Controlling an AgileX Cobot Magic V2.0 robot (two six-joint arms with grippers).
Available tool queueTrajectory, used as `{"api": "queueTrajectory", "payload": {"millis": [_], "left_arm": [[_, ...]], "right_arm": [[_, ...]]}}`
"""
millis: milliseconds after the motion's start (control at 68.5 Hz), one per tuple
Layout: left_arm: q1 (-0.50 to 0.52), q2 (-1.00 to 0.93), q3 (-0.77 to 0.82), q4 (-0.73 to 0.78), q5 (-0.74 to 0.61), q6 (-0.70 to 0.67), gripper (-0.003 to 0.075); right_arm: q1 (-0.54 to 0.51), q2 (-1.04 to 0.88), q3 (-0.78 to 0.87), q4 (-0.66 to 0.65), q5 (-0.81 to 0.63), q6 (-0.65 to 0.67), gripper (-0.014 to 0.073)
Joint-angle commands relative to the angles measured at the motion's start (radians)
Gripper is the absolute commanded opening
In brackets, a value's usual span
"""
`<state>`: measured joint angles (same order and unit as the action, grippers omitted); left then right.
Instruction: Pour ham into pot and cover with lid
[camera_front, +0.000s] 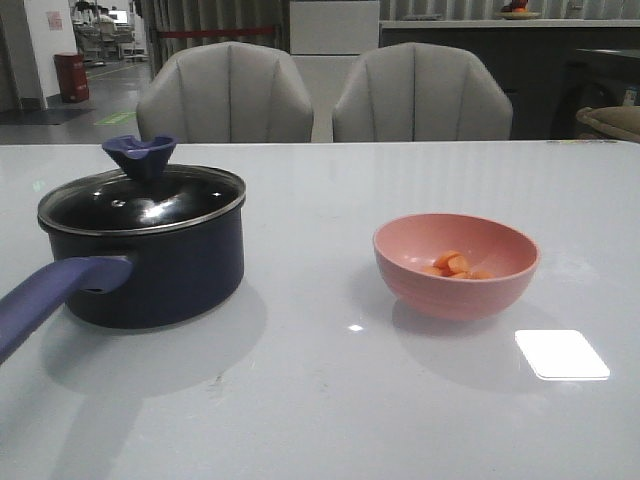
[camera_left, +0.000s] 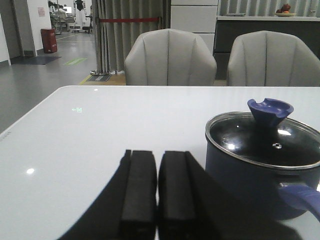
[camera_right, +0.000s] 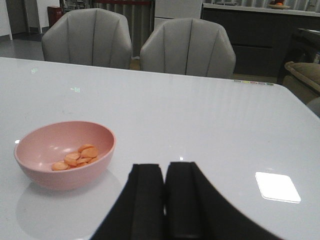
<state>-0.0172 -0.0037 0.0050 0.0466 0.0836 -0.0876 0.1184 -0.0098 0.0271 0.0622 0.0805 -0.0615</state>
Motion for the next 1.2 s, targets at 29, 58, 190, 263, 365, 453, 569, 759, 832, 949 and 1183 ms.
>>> {"api": "queueTrajectory", "payload": {"millis": [29,58,190,263,365,453,569,759,832,949,1183], "left_arm": [[-0.008,-0.019,0.021,-0.004,-0.084,-0.009,0.0121],[-0.008,-0.019,0.021,-0.004,-0.084,-0.009,0.0121],[-0.008,-0.019,0.021,-0.004,-0.084,-0.009,0.0121],[-0.008,-0.019,0.021,-0.004,-0.084,-0.009,0.0121],[-0.008,-0.019,0.021,-0.004,-0.084,-0.009,0.0121],[-0.008,-0.019,0.021,-0.004,-0.084,-0.009,0.0121],[-0.008,-0.019,0.021,-0.004,-0.084,-0.009,0.0121],[-0.008,-0.019,0.021,-0.019,-0.201,-0.009,0.0121],[-0.008,-0.019,0.019,-0.047,-0.288,-0.009,0.0121],[-0.008,-0.017,-0.029,-0.033,-0.311,-0.009,0.0121],[-0.008,0.106,-0.312,-0.013,0.078,-0.009,0.0121]], "right_arm": [[-0.003,-0.020,-0.005,-0.012,-0.088,0.000,0.0146],[-0.003,-0.020,-0.005,-0.012,-0.088,0.000,0.0146],[-0.003,-0.020,-0.005,-0.012,-0.088,0.000,0.0146],[-0.003,-0.020,-0.005,-0.012,-0.088,0.000,0.0146],[-0.003,-0.020,-0.005,-0.012,-0.088,0.000,0.0146],[-0.003,-0.020,-0.005,-0.012,-0.088,0.000,0.0146],[-0.003,-0.020,-0.005,-0.012,-0.088,0.000,0.0146],[-0.003,-0.020,-0.005,-0.012,-0.088,0.000,0.0146],[-0.003,-0.020,-0.005,-0.012,-0.088,0.000,0.0146],[-0.003,-0.020,-0.005,-0.012,-0.088,0.000,0.0146],[-0.003,-0.020,-0.005,-0.012,-0.088,0.000,0.0146]]}}
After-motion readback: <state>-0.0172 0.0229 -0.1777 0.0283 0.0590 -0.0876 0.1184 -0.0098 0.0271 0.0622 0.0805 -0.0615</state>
